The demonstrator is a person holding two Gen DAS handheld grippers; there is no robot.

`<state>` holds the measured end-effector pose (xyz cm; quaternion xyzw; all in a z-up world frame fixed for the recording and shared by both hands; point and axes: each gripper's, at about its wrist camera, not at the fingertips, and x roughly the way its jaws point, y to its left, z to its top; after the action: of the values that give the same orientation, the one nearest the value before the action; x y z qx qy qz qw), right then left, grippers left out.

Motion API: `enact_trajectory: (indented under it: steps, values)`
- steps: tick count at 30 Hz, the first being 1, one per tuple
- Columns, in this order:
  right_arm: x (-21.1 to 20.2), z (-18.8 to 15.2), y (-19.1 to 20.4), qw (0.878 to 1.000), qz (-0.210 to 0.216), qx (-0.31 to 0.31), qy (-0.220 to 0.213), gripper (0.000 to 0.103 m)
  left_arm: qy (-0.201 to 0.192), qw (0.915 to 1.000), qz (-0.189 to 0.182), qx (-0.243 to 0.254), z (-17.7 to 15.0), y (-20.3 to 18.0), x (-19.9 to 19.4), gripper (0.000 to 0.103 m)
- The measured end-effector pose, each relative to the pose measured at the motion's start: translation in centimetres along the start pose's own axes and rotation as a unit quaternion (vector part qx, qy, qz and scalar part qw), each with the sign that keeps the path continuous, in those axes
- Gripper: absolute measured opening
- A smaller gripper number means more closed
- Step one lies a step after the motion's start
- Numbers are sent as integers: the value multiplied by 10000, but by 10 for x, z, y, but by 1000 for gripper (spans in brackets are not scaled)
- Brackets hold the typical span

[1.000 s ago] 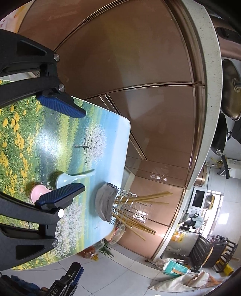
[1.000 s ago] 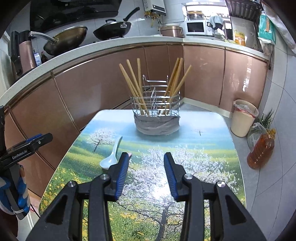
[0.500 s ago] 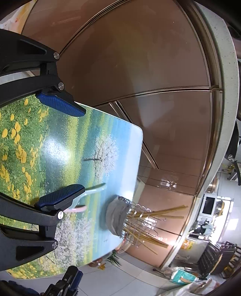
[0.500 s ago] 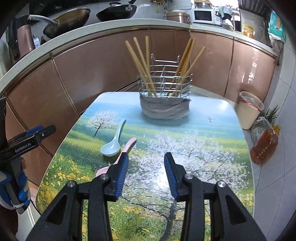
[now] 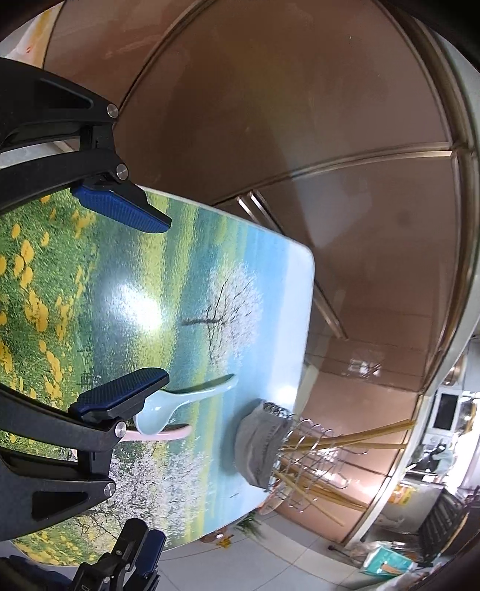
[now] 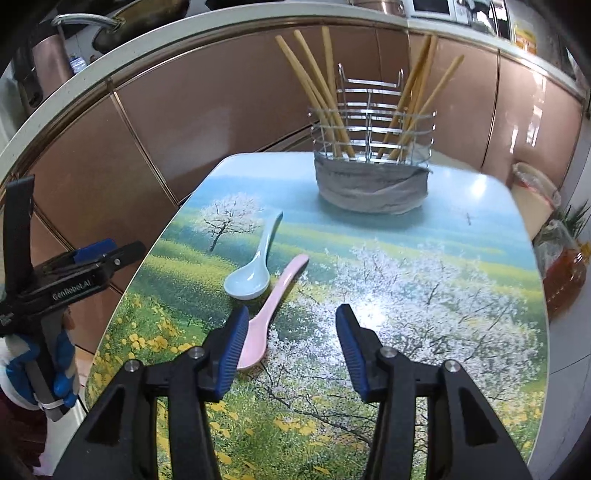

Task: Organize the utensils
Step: 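Lower the left tool onto the light blue spoon handle and close it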

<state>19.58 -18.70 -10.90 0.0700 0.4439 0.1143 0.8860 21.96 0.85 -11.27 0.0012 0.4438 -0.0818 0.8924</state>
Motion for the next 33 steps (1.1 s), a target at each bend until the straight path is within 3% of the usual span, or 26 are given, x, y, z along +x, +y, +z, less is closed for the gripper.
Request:
enact_trajectory:
  steps: [5,16,26,29,33]
  values:
    - [14,10,-15,9983,323,398,287,47,399,9986,-318,103,16,-9,24,74]
    - [42,17,-31,9960,317,494,676,46,1404,9857,-875,325,46,-53,97,74]
    - [59,19,-28,9947,416,321,889,46,1905,9770,-858,418,55,-80,144,54]
    - [67,19,-21,9938,475,227,984,46,1922,9767,-838,465,56,-83,148,52]
    - [78,18,-16,9930,482,175,1061,46,1916,9760,-819,626,58,-89,152,40]
